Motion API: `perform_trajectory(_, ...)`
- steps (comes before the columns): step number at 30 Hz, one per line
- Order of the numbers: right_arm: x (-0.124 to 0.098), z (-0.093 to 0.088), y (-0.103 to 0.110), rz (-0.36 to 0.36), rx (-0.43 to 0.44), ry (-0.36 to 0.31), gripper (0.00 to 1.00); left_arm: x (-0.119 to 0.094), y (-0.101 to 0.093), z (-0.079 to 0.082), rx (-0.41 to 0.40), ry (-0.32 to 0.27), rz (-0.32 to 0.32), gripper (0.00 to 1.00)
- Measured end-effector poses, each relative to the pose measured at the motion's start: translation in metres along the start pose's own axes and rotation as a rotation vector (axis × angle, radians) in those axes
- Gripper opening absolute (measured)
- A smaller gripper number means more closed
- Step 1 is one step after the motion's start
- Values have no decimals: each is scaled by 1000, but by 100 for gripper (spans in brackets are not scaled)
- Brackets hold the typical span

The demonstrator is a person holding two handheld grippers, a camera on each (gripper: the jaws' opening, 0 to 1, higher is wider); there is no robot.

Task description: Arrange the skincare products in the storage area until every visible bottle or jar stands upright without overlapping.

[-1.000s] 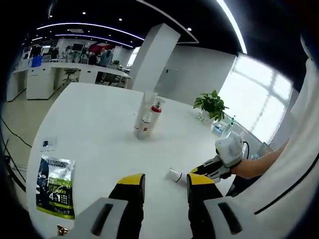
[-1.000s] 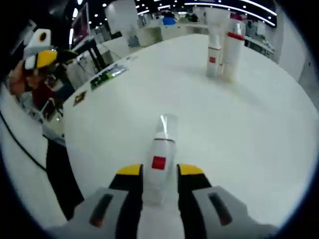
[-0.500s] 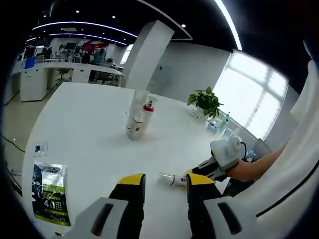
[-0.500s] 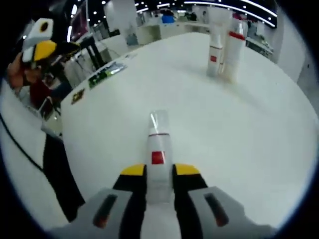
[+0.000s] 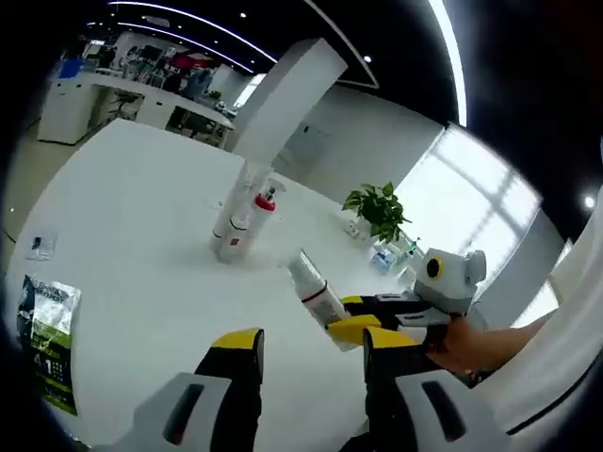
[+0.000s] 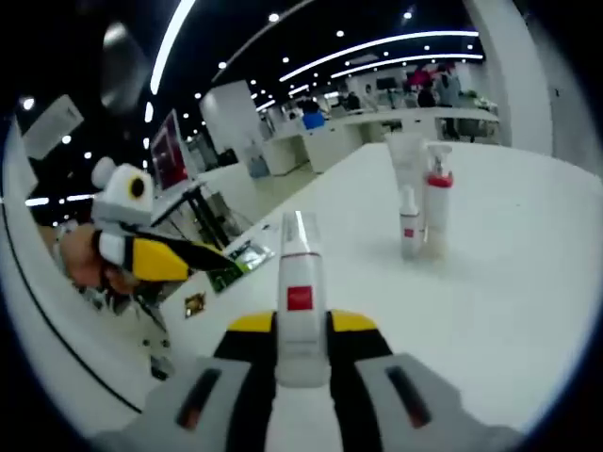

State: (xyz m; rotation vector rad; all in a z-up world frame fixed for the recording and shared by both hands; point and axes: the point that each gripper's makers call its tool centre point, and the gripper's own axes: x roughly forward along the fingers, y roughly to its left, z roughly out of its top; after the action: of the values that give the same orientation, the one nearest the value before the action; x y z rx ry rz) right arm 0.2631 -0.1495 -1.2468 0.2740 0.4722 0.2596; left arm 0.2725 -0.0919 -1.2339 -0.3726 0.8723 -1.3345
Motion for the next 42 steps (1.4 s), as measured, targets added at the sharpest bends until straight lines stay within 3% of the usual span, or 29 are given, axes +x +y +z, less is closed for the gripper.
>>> perform_trajectory(2, -1, 13, 11, 18, -44, -18, 18, 4, -8, 7, -59, -25, -37, 44)
perform_trajectory(5, -1, 22, 22, 41, -89, -38, 18, 7, -13, 13, -70, -44, -50, 44)
perform_trajectory(9, 3, 24, 36, 66, -152, -29, 18, 9, -18, 19, -95, -62, -59, 44)
perform_trajectory(13, 3, 25, 44, 82, -187, -29, 19, 10, -22, 23, -100, -66, -73, 36)
perform_trajectory(17, 5, 28, 49, 100, -189, -39, 19, 10, -22, 26, -93, -74, -74, 25)
perform_trajectory(34, 7, 35, 52, 96, -203, -67, 19, 7, -26, 37, -96, -110, -71, 22)
perform_trajectory(42, 6, 35, 55, 122, -202, -53, 24, 4, -24, 44, -38, -111, -72, 20)
